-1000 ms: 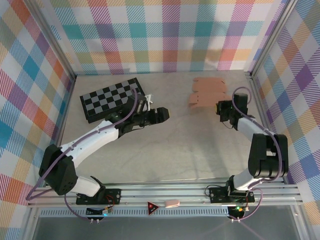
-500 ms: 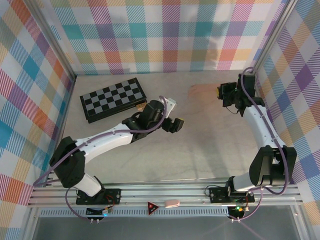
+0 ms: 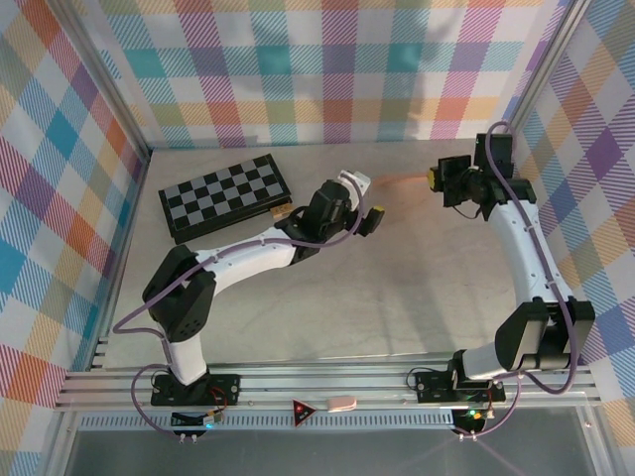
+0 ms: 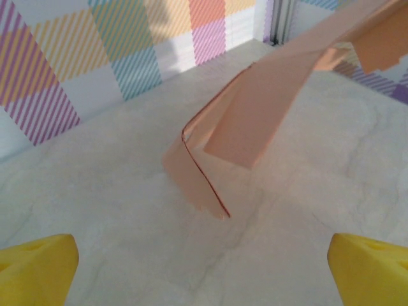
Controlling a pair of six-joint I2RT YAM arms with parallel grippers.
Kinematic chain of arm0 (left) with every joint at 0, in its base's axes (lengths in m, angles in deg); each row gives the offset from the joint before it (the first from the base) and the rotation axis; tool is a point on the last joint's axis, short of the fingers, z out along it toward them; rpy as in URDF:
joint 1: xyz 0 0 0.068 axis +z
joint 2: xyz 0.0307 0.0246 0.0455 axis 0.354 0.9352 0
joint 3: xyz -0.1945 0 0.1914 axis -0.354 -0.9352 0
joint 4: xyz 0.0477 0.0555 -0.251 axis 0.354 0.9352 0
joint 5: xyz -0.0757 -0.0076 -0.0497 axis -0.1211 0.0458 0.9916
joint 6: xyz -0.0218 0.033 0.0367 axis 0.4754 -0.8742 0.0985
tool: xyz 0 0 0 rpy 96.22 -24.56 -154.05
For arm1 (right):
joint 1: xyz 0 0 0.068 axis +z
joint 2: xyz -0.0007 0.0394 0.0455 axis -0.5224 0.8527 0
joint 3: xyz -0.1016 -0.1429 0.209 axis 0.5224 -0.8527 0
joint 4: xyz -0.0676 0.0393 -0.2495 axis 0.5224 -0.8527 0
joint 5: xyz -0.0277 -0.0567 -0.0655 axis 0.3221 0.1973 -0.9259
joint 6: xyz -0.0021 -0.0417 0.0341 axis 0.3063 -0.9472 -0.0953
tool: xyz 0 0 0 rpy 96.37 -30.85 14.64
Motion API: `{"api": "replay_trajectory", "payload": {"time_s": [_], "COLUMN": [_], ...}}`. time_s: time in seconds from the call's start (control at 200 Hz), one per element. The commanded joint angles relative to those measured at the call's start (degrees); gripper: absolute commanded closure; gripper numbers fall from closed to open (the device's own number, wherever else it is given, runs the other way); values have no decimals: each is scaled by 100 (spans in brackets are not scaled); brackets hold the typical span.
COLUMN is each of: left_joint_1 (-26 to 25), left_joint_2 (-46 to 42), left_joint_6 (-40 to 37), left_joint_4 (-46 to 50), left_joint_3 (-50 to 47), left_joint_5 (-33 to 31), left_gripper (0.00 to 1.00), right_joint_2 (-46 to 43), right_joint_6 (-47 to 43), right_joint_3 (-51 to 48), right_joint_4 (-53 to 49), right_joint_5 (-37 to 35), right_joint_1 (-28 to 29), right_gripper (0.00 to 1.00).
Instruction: Fold the paper box
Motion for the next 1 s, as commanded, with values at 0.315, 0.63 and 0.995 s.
{"api": "replay_trajectory", "payload": {"time_s": [0.315,0.63,0.995], "left_joint_1": [-18,-11,136], "left_joint_2": [618,739,100], "left_joint_6": [-24,-95,1755], "left_joint_4": [-271,-214,2154], "left_joint_3": [786,1107,2108], "left_joint_5": [-772,-859,76], "left_gripper": [22,81,100], "right_joint_2": [-95,31,682], "right_joint_6": [420,509,-668], "right_joint_3": [499,686,2191], "right_joint_4": [-465,-577,-408], "right_joint_5": [314,360,369], "right_joint_1": [28,35,27], "right_gripper": [100,100,37]}}
